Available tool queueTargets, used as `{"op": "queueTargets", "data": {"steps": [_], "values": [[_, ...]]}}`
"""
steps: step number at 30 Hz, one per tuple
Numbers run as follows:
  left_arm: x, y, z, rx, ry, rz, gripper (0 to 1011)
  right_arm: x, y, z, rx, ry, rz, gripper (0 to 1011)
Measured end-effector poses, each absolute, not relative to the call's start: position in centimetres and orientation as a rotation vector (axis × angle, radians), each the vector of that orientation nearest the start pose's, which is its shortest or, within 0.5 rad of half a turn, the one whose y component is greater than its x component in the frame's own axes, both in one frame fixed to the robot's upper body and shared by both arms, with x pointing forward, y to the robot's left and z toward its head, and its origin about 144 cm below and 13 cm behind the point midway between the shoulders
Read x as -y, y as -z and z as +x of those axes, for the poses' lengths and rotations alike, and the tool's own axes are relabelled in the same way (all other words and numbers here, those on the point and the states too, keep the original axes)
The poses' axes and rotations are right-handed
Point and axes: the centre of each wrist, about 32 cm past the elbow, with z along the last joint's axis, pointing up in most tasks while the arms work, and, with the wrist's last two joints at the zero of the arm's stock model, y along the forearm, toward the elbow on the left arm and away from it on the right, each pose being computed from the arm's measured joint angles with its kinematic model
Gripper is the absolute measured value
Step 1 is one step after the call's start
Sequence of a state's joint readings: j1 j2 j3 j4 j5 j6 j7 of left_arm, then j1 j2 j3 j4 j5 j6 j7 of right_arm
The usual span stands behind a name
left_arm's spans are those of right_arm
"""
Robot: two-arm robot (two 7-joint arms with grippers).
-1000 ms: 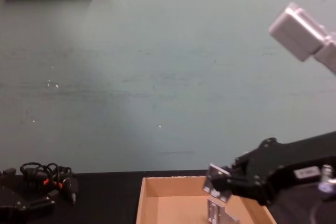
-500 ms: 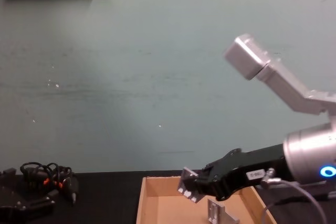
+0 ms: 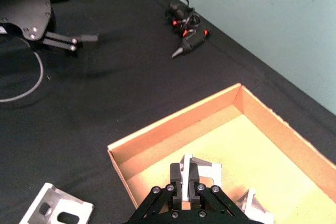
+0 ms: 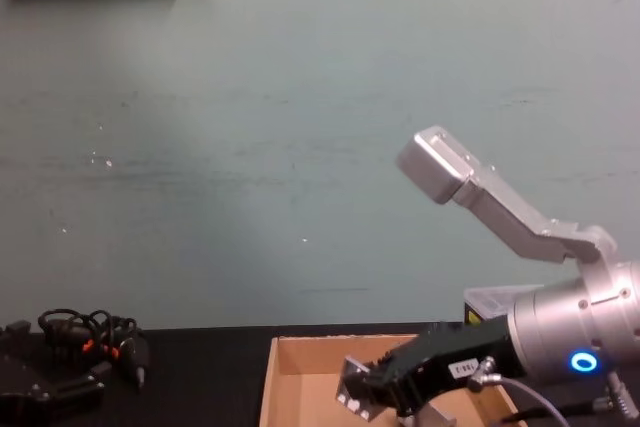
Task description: Use one hand to pick up the angle iron from the table and place it into the box.
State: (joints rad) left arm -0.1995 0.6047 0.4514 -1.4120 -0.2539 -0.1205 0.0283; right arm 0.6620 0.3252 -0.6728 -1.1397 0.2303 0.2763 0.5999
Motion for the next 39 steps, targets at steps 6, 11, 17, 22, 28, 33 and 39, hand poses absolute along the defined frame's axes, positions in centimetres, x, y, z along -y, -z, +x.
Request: {"op": "queueTargets", "data": {"steps": [6,11,17,22,28,33,39], "values": [[-31.0,-114.0,48.9,0.285,-1.248,0.304,1000,19.1,-120.4,60.4,0.014,0.593,-0.502,79],[-31.0,-114.0,48.9,0.285,-1.248,0.304,1000,19.1,-120.1,60.5,0.01,0.585,-0.51,118],[-31.0,-114.0,48.9,0.285,-1.248,0.304,1000,19.3,-120.0,60.5,0.009,0.589,-0.515,305],[-31.0,-114.0,48.9,0.285,-1.248,0.304,1000,19.6,-120.1,60.4,0.012,0.594,-0.51,448],[-31.0,-114.0,48.9,0.285,-1.248,0.304,1000,19.9,-120.2,60.3,0.018,0.599,-0.5,651],[-31.0,-114.0,48.9,0.285,-1.248,0.305,1000,20.2,-120.3,60.1,0.023,0.605,-0.49,809],[-31.0,-114.0,48.9,0.285,-1.248,0.304,1000,20.8,-120.3,59.6,0.029,0.621,-0.463,974]]}}
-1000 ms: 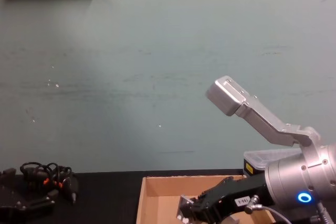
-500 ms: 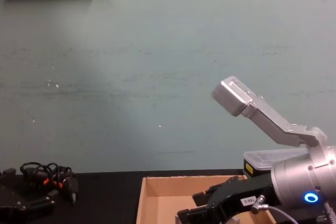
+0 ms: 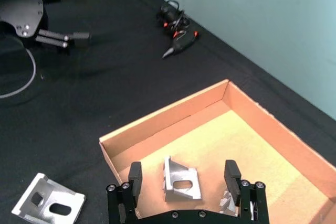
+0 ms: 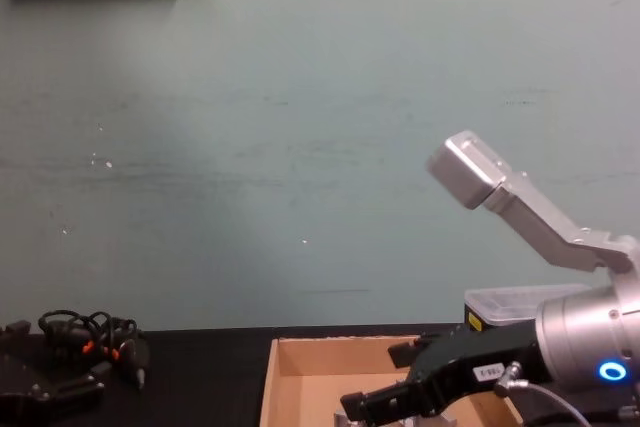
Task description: Use one hand to pick up the angle iron from the table and place it into the box.
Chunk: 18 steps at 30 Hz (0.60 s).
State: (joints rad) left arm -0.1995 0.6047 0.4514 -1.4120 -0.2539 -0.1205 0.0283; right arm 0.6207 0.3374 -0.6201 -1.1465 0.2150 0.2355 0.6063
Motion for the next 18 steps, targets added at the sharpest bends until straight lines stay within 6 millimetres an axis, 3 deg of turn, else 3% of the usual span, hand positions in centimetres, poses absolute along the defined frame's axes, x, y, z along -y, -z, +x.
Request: {"op": "queueTargets", "data": {"steps": [18], "values": [[-31.0,-114.0,48.9,0.285,-1.248,0.304,1000,23.6,-120.6,54.5,0.083,0.744,-0.287,1002]]}}
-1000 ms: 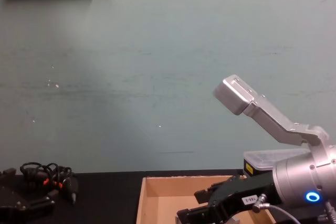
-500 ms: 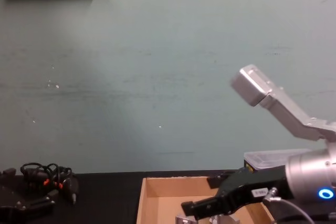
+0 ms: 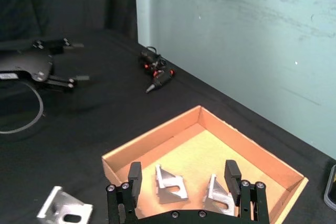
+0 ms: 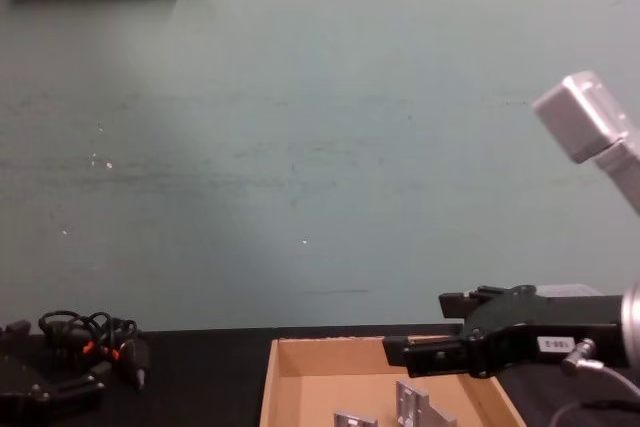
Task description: Use one hand to pick up the angle iron from the table and place it into the box.
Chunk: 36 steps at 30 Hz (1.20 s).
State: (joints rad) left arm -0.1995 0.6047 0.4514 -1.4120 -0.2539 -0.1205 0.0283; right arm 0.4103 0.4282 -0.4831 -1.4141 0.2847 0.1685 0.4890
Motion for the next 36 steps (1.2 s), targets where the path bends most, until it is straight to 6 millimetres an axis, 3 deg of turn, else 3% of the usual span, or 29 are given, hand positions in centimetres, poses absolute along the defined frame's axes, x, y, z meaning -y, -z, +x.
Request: {"op": "queueTargets", "data": {"steps": [10,18,36], "values": [[-31.0,-114.0,48.9,0.285,-1.248,0.304,1000,23.5,-121.6,51.6,0.1,0.711,-0.253,1002],[-31.0,-114.0,48.9,0.285,-1.248,0.304,1000,22.1,-122.7,50.0,0.082,0.653,-0.285,1002],[-31.0,-114.0,48.9,0.285,-1.248,0.304,1000,17.4,-122.8,49.9,-0.017,0.54,-0.413,1003]]}}
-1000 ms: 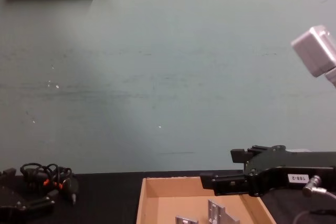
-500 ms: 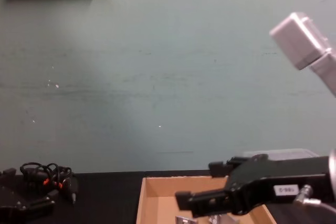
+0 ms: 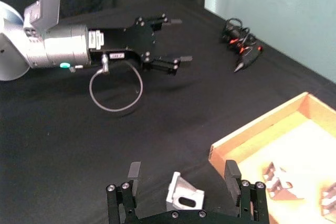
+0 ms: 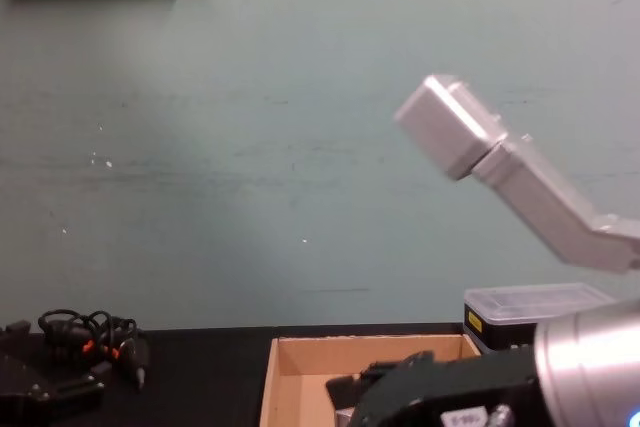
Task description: Use one hand to pick up the angle iron from the table and place it into the box.
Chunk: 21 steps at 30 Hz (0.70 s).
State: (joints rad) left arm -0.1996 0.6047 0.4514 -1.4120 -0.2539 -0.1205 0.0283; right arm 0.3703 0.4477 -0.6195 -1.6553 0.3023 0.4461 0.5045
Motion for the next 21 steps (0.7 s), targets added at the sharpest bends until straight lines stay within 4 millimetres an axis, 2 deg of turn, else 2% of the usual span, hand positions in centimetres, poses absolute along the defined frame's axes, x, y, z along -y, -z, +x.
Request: {"op": "queueTargets", "data": {"steps": [21], "values": [[-31.0,-114.0,48.9,0.285,-1.248,0.304,1000,15.3,-120.8,50.8,-0.078,0.514,-0.506,1003]]}}
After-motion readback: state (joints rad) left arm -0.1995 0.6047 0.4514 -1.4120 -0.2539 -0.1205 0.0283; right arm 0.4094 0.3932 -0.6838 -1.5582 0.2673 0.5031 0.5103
